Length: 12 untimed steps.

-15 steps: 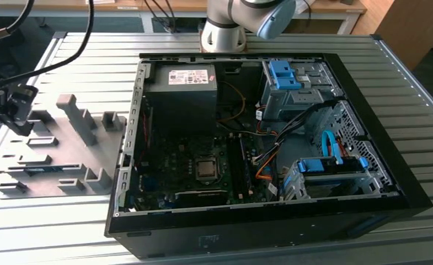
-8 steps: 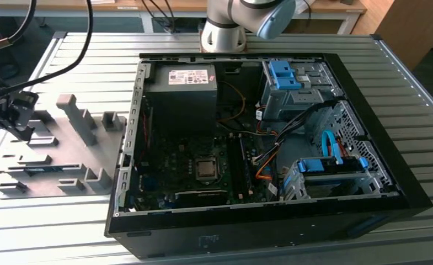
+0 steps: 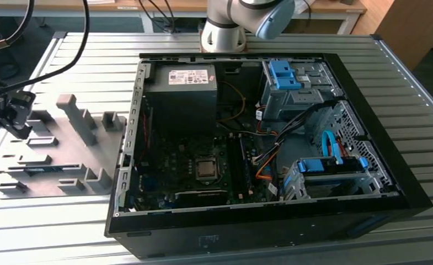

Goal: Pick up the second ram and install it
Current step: 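Reach for the second ram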

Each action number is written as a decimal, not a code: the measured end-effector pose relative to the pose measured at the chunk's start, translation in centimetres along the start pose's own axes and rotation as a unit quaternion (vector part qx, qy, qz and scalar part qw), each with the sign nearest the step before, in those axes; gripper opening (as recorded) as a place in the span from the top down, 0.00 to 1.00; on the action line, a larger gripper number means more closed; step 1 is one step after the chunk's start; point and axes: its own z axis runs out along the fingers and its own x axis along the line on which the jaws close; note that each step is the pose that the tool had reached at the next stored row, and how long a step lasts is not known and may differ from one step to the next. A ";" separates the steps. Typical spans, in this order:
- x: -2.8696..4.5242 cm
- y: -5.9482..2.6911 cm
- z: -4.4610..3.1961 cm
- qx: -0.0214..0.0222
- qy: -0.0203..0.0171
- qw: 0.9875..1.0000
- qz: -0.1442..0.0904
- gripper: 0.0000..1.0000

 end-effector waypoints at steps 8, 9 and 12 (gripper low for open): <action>0.00 0.01 0.07 0.001 0.016 1.000 0.001 0.90; 0.00 0.01 0.09 0.002 0.020 1.000 0.001 0.90; 0.01 0.01 0.09 0.002 0.020 1.000 0.001 0.90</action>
